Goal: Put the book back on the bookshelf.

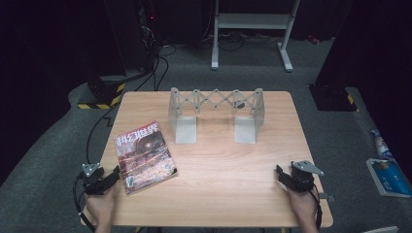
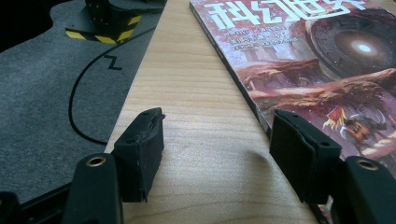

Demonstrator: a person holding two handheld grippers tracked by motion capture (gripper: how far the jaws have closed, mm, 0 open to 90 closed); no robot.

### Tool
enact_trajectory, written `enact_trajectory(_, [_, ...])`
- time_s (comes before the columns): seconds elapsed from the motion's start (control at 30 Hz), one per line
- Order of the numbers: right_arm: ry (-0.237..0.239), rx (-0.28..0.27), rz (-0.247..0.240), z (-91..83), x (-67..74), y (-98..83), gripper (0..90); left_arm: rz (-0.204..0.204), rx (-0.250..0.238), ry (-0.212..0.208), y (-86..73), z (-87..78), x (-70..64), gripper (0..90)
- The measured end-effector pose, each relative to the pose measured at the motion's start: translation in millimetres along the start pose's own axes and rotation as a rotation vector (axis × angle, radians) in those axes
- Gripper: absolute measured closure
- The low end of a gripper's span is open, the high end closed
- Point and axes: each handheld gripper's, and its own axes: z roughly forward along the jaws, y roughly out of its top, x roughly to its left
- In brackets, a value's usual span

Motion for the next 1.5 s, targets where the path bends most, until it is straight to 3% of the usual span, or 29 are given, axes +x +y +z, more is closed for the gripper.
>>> enact_trajectory(1.03, [0.004,-0.001,-0.005,0.0,0.0,-0.1,36.4,-0.012,-0.005,-0.021,-0.4,-0.4,0.5,34.0])
enact_trajectory(1.2, [0.007,-0.002,-0.01,0.0,-0.1,-0.1,36.4,-0.03,-0.007,-0.033,-0.1,-1.3,2.6,33.6])
enact_trajectory(1.3, [0.008,-0.002,-0.011,0.0,0.0,-0.1,36.4,-0.056,-0.038,-0.039,-0.5,-4.0,5.2,33.3])
enact_trajectory(1.5, [0.01,-0.001,-0.01,-0.1,0.2,-0.1,36.4,-0.036,-0.046,-0.069,1.5,-4.0,3.6,32.6])
